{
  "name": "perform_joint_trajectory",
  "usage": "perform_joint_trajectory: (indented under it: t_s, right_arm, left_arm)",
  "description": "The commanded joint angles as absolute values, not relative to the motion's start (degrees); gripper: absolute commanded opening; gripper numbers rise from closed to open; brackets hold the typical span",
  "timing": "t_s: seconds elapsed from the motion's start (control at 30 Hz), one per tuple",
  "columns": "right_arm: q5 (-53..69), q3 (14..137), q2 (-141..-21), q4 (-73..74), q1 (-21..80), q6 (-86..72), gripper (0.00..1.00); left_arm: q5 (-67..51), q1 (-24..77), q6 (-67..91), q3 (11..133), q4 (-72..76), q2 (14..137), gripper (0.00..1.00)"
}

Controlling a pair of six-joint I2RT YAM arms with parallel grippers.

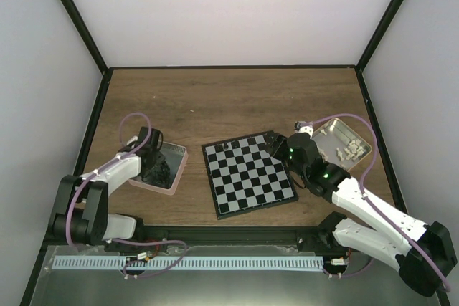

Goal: Set up the chess pieces on the board
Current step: Pick up the chess piece from the storage box, then place the chess piece on the chessboard.

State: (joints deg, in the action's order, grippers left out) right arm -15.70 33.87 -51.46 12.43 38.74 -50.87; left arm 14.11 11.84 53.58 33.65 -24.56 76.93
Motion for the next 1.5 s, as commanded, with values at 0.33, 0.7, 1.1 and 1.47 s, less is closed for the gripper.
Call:
perform_joint_trajectory:
  t_s: [0.33, 0.7, 1.1, 1.47]
  right_arm:
    - [-17.2, 35.0, -50.9, 12.7, 38.5, -51.6, 0.77]
    - [-16.7, 35.1, -51.0, 12.4, 38.5, -51.5, 0.77]
    - [-7.0, 36.6, -53.5, 5.3, 38.1, -40.0, 0.77]
    - [37.2, 45.1, -68.6, -1.9, 30.1, -36.8, 0.77]
  left_arm:
    - [14.9, 10.0, 51.4, 33.3, -23.8, 78.1, 0.27]
    - [14.3, 10.0, 48.3, 34.2, -25.0, 73.2, 0.17]
    - [-4.3, 10.3, 38.1, 39.3, -23.1, 70.5, 0.19]
    - [-25.5, 16.8, 32.5, 43.3, -13.6, 65.5, 0.18]
